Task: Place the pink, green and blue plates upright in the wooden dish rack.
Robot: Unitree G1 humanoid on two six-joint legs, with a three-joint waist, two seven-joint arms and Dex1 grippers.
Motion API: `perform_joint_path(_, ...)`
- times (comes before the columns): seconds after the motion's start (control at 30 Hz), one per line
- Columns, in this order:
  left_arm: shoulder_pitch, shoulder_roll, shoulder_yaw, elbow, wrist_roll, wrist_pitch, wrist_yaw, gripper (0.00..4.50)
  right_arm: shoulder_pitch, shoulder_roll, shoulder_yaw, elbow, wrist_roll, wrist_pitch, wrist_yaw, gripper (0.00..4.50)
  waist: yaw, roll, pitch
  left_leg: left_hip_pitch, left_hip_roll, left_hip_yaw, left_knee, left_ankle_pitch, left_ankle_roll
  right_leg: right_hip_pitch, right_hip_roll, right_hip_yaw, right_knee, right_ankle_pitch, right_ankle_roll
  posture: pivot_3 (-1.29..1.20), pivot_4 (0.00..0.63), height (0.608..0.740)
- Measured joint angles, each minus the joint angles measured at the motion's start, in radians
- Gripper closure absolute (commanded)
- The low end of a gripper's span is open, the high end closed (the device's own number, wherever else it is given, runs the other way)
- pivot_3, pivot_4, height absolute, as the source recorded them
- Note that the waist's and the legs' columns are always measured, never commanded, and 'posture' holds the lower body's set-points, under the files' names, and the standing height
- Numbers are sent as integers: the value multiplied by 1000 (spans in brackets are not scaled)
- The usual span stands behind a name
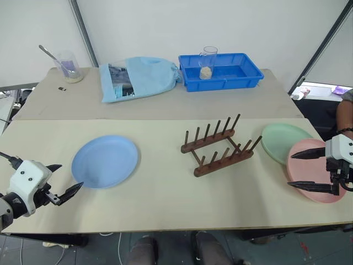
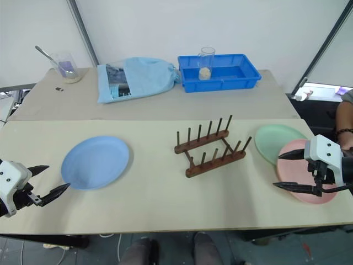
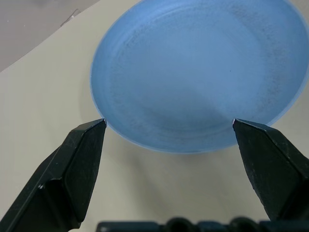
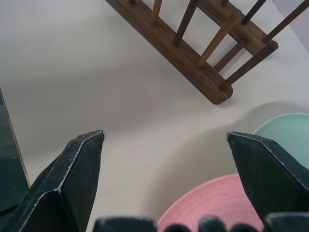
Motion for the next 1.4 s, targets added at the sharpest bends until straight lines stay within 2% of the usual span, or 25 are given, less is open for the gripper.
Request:
perform_joint_path(0.63,18,-1,43,25,-38,-16,-104,0,47,-27,-7,2,-21,0,23,31,1,0,0,0,0,0,0,0,0,0,0,0,0,0,0,0,150,737)
perform_joint_path(1.1,18,-7,33,44,-37,-50,-122,0,130,-30,-88,27,-42,-16,23,31,0,0,0,1,0,0,0,0,0,0,0,0,0,0,0,0,150,737)
perform_joint_path(1.27,-19,-7,-26,-5,-51,-37,-129,0,163,-30,-116,1,-40,-14,17,31,3,0,0,1,0,1,0,0,0,1,0,0,0,0,0,0,150,737)
perform_joint_path(1.4,-124,-28,-203,-135,-63,-2,-104,0,187,-8,-162,-151,5,46,-8,31,7,0,0,1,0,0,0,0,0,2,0,0,0,0,1,0,150,737)
